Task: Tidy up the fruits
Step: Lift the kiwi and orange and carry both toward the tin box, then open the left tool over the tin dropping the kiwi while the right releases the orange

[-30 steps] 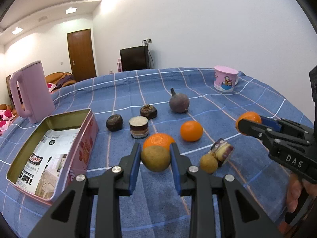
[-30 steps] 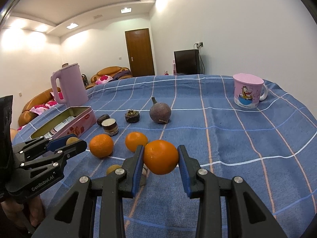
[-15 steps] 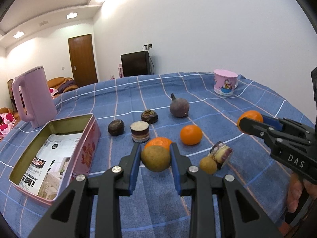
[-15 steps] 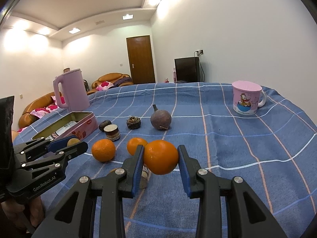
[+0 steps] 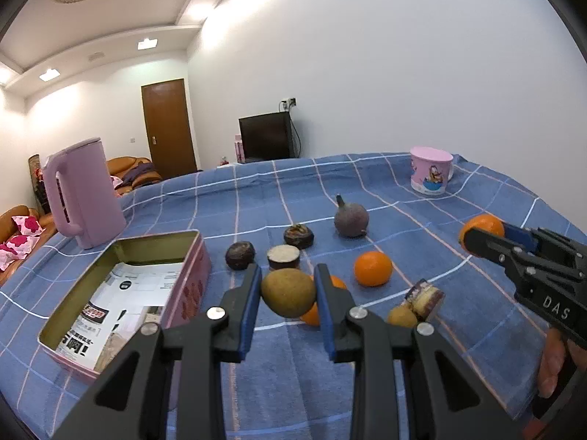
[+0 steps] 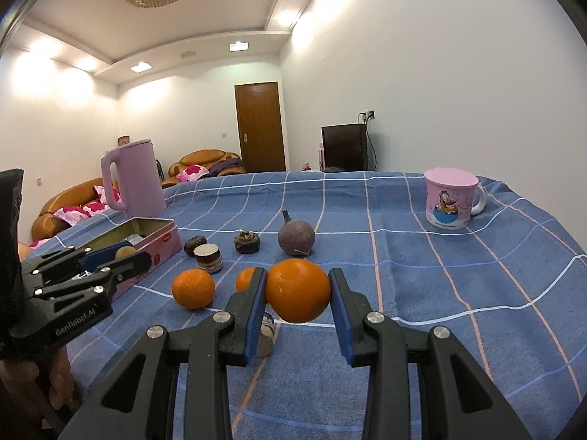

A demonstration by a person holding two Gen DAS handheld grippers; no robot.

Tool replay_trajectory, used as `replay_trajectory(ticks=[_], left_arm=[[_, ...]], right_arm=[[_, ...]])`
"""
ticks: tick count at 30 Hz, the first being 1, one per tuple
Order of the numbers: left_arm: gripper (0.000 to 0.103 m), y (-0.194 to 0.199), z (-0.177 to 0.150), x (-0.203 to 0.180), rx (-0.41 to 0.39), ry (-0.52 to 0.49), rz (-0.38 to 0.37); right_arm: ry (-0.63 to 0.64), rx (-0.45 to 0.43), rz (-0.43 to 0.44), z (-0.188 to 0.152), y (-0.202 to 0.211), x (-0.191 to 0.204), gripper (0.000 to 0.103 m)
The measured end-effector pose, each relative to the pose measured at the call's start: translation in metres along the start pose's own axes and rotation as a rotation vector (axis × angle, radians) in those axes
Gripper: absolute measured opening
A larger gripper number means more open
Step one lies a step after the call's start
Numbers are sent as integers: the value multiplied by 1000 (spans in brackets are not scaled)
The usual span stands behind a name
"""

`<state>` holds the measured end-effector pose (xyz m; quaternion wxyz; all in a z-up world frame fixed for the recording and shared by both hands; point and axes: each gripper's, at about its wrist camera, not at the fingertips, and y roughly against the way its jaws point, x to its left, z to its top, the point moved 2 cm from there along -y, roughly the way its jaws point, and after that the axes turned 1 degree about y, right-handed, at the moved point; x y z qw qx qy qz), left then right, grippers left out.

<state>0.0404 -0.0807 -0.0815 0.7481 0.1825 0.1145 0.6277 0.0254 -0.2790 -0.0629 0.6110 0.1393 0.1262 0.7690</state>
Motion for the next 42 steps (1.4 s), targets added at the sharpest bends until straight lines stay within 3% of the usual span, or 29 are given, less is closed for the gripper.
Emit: replay_trajectory(ticks=[5,16,27,42], left_arm=[[31,3,4,9,-2,17,7],[31,5,12,51,5,72,81],[31,-9,10,117,61,149,194],[31,-31,-4,183,149,189,291]], right_arm=[[17,8,-10,4,-1,7,36],[29,13,109,40,-16,44,36],[102,56,217,63,-55,106,36],[207,152,320,64,-114,188,36]])
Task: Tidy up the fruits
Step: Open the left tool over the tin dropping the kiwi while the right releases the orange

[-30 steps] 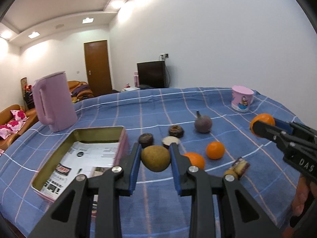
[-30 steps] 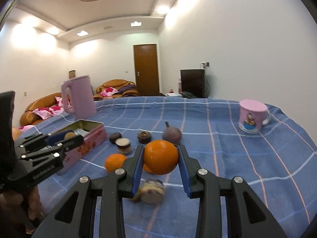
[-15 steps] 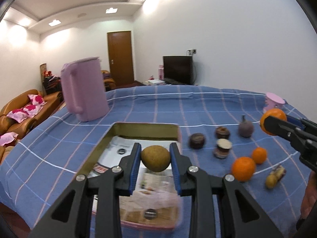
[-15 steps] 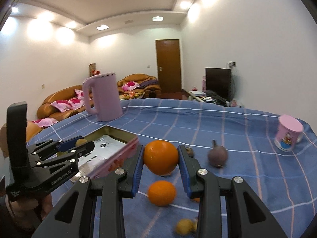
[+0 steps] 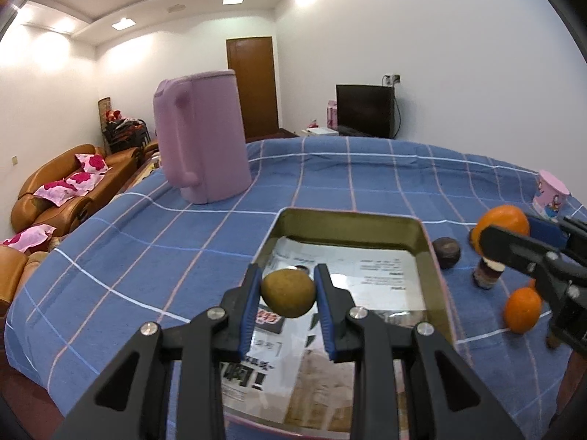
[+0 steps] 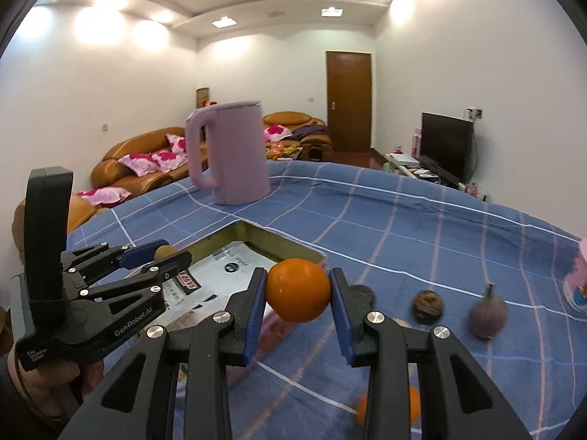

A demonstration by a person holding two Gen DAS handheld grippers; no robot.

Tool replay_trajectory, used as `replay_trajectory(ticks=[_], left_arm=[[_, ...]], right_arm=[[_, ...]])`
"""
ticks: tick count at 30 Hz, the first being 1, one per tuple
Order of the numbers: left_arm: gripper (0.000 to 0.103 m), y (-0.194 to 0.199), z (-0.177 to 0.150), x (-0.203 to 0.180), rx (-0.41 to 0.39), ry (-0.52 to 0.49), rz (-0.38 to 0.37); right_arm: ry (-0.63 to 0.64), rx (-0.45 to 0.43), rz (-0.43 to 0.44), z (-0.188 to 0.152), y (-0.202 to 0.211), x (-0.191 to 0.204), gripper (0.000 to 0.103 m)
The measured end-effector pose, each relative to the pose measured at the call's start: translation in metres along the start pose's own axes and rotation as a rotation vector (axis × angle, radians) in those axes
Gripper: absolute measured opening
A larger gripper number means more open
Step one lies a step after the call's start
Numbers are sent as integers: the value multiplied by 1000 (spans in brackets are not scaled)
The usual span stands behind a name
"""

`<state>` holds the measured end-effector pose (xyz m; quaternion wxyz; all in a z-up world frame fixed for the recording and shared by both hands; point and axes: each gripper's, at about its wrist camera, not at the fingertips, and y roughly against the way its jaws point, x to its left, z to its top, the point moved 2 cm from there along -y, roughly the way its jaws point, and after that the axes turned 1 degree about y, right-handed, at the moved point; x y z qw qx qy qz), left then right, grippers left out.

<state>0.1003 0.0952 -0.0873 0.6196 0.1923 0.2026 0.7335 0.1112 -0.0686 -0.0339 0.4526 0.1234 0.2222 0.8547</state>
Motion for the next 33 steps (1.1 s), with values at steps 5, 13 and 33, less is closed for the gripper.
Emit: replay_trajectory(ticks=[5,13,33], left_arm=[[31,-7,-1,6,16,-5,6],[31,-17,-5,8,59,-23,6],[46,-12,-10,8,71,-4,-18]], right_arm=[[30,31,12,0,-19,15,36],[54,80,15,-5,-39,23,36],[82,131,34,-13,-53,32,47]])
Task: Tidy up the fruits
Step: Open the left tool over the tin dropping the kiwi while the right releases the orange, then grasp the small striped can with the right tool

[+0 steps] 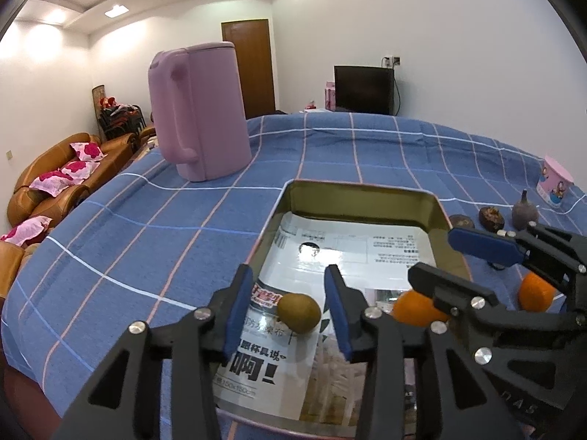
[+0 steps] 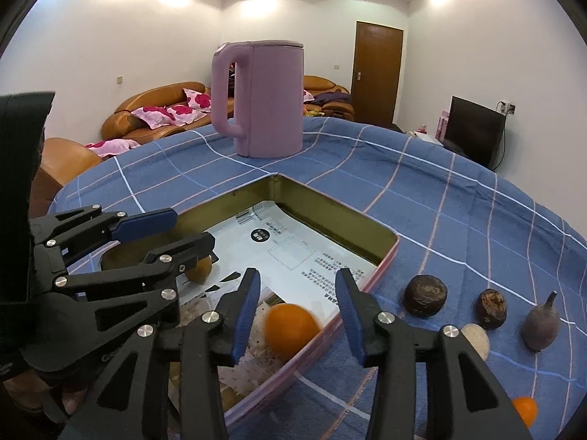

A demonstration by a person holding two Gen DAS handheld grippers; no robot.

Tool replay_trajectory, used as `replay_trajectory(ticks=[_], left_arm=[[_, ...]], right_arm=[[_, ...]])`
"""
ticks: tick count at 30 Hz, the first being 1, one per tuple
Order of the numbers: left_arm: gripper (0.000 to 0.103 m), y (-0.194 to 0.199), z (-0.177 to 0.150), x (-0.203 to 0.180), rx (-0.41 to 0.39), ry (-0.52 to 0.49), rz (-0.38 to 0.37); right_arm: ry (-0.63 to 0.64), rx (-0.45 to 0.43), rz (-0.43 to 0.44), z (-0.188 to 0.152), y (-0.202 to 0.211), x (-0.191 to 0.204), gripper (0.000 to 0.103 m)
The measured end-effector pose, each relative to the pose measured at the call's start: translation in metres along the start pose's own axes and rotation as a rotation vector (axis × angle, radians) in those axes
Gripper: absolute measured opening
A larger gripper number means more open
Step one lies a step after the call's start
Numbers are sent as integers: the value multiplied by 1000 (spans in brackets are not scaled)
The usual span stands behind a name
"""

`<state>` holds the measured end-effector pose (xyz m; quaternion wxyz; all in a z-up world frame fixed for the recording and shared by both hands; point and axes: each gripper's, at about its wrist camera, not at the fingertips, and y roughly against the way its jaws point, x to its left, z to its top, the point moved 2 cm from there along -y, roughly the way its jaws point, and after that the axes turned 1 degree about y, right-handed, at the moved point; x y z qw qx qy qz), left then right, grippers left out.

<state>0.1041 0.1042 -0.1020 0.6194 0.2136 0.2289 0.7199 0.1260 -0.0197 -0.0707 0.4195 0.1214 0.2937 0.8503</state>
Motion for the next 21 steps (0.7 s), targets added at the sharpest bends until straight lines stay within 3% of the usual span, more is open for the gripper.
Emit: replay_trajectory(ticks=[5,13,21], left_arm=[[66,14,2,-1,-45,18,9],[68,36,3,-23,-80,1,-44],[71,48,-7,-69,-78,-68,-121]], right_arm=[[-33,-17,-21,-4,9,-5,51],[-71,-42,-93,-22,44,-24,51],[-205,-43,-253,-70,107,-83,51]])
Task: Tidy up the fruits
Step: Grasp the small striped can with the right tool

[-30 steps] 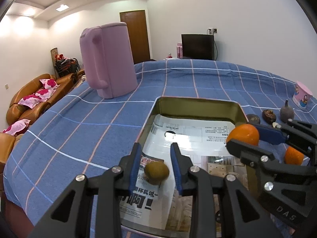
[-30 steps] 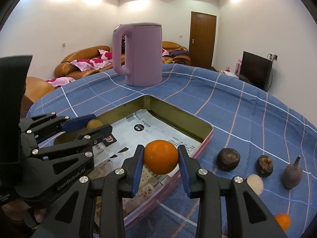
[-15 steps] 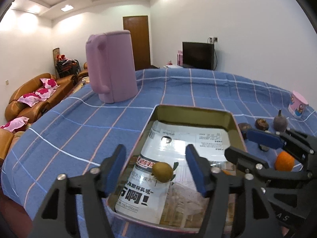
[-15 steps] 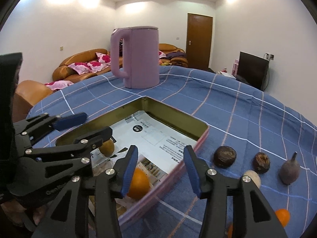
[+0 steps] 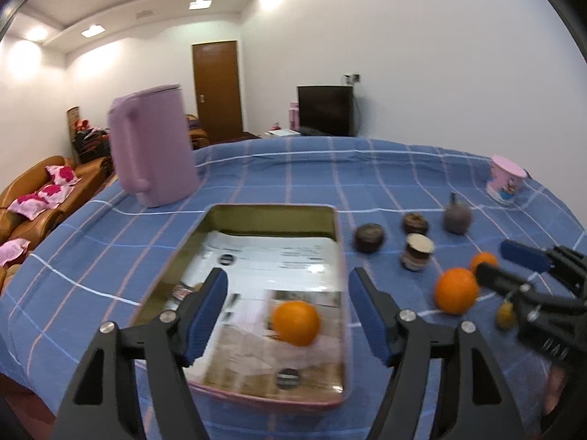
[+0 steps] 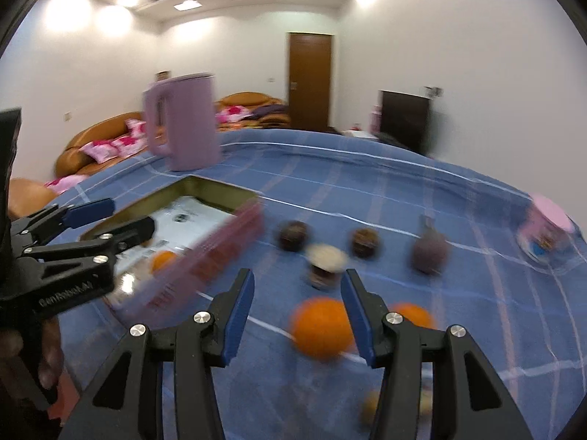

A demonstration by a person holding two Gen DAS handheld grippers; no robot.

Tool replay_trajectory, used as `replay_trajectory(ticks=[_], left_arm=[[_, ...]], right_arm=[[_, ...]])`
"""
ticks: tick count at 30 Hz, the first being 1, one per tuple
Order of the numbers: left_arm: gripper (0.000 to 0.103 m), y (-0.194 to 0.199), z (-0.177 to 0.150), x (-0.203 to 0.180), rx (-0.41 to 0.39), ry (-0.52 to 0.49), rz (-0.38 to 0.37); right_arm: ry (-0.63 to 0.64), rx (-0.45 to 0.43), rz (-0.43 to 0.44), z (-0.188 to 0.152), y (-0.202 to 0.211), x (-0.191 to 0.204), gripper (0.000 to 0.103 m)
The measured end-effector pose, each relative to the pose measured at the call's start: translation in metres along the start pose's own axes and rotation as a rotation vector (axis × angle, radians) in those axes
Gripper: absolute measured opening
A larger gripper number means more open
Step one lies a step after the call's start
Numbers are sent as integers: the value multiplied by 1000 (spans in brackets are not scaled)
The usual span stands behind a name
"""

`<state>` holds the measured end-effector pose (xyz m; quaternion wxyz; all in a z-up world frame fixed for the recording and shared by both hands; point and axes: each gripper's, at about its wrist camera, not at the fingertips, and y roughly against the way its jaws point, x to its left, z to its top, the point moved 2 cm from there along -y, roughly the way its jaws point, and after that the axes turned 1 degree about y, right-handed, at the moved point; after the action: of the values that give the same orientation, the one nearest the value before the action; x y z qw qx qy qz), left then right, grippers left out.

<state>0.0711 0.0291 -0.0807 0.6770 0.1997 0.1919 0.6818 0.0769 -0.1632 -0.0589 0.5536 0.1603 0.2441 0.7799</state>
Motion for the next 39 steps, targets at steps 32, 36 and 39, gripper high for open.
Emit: replay_trajectory(ticks=[32,36,39], left_arm=[[71,0,-16,-84,54,-132,-117],[71,1,-14,-90,48,-140,-134],[71,1,-13,-97,55,-141,-157]], right_arm=[[-125,186,-32,-50,1,-63,43],[-158,176,-12,-51,4,-70,35],[-159,152,-16,-50,8,-70,35]])
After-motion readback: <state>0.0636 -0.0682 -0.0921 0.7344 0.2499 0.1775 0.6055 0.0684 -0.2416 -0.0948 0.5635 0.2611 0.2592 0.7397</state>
